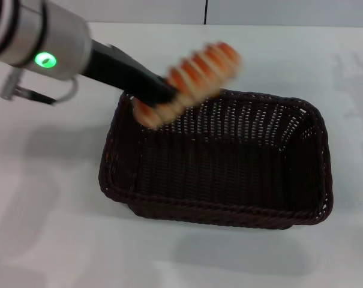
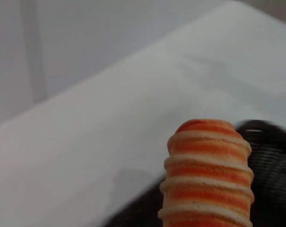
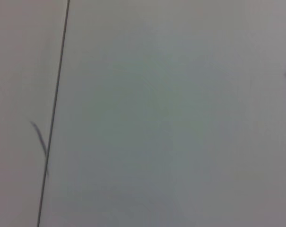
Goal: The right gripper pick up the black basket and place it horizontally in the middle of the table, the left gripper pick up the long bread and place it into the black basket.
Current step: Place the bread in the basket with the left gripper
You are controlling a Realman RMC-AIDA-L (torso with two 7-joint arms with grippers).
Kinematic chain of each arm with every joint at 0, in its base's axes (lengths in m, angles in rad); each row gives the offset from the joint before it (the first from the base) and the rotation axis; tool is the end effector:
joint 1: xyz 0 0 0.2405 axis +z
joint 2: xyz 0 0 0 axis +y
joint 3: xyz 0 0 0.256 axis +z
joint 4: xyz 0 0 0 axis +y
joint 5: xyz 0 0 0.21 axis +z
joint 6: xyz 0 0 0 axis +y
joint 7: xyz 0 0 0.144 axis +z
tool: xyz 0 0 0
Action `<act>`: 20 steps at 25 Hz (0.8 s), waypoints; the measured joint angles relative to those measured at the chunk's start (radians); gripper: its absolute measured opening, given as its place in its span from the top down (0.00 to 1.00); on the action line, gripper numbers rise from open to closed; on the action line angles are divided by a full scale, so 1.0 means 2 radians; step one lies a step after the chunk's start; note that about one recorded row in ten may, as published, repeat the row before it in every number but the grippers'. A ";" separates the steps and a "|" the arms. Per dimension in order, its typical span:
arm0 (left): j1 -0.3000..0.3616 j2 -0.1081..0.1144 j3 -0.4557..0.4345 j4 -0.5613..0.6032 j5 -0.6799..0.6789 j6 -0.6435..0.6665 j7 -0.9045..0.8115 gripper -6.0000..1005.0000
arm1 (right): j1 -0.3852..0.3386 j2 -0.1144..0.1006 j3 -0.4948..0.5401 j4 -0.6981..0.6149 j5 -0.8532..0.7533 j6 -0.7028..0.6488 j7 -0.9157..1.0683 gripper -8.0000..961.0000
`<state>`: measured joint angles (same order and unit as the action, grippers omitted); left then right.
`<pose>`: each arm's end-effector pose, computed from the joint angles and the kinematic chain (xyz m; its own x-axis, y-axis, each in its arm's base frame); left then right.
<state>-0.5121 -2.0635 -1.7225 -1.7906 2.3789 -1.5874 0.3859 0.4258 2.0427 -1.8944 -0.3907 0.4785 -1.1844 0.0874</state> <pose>-0.0969 0.3272 0.0361 0.8365 0.5424 0.0773 0.5263 -0.7564 -0.3885 0.2754 0.3651 0.0259 0.6752 0.3025 -0.6728 -0.6583 -0.1645 -0.7346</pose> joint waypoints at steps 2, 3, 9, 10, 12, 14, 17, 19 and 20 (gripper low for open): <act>-0.001 0.000 0.014 0.002 -0.026 -0.001 -0.001 0.76 | -0.001 0.000 0.000 -0.001 0.000 0.000 0.000 0.62; -0.001 0.000 0.019 0.004 -0.034 -0.002 -0.001 0.76 | -0.001 -0.001 0.000 -0.001 0.000 0.000 0.000 0.62; 0.004 -0.001 0.028 0.025 -0.060 0.006 -0.002 0.76 | -0.002 -0.002 0.000 -0.002 -0.003 -0.003 0.000 0.62; 0.005 -0.001 0.028 0.029 -0.062 0.009 -0.002 0.74 | -0.003 -0.002 0.000 -0.002 -0.004 -0.003 0.000 0.62; 0.009 -0.001 0.028 0.032 -0.066 0.012 -0.002 0.70 | -0.003 -0.002 0.000 -0.002 -0.004 -0.003 0.000 0.62; 0.012 -0.001 0.028 0.032 -0.068 0.014 -0.002 0.63 | -0.003 -0.003 0.000 -0.002 -0.005 -0.003 0.000 0.62; 0.017 -0.001 0.028 0.030 -0.069 0.018 -0.003 0.52 | -0.003 -0.004 0.000 -0.002 -0.005 -0.003 0.000 0.62; 0.023 -0.001 0.028 0.029 -0.068 0.030 -0.002 0.41 | -0.003 -0.004 0.000 -0.003 -0.005 -0.003 0.000 0.62; 0.028 -0.001 0.028 0.029 -0.068 0.042 0.001 0.33 | -0.003 -0.004 0.000 -0.003 -0.005 -0.003 0.000 0.62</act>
<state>-0.4556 -2.0660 -1.6658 -1.7332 2.2437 -1.5034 0.3876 0.4202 2.0353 -1.8943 -0.3958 0.4678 -1.1913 0.0875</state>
